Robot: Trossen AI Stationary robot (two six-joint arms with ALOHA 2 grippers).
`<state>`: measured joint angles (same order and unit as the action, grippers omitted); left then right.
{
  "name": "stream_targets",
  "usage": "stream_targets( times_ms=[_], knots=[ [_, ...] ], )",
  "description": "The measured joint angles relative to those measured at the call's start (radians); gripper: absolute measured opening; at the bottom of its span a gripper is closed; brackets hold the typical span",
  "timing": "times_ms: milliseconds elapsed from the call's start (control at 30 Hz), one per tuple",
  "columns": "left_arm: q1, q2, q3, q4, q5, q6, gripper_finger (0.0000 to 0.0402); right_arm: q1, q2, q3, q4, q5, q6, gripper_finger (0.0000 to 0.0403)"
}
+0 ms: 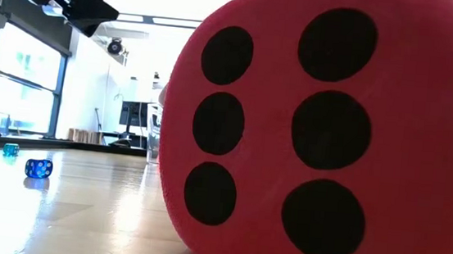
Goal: Pick & Place Dice
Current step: Put the green dice into the transparent bin
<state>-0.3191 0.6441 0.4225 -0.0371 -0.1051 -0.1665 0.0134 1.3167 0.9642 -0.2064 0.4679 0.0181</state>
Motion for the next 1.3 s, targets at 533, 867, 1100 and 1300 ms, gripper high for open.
stream_targets(
  times_ms=[533,867,1100,1300],
  knots=[
    [0.0,0.0,0.0,-0.006,0.0,-0.018,0.0285,0.472,-0.072,0.0,-0.667,-0.546,0.85,0.0283],
    [0.0,0.0,0.0,-0.007,0.0,-0.018,0.0285,0.745,0.084,0.0,-0.617,-0.578,1.305,0.0257],
    [0.0,0.0,0.0,-0.007,0.0,-0.027,0.0285,0.831,0.229,0.0,-0.573,-0.634,1.368,0.0241],
    [0.0,0.0,0.0,-0.008,0.0,-0.096,0.0285,0.853,0.332,0.0,-0.494,-0.757,1.47,0.0234]
  ],
)
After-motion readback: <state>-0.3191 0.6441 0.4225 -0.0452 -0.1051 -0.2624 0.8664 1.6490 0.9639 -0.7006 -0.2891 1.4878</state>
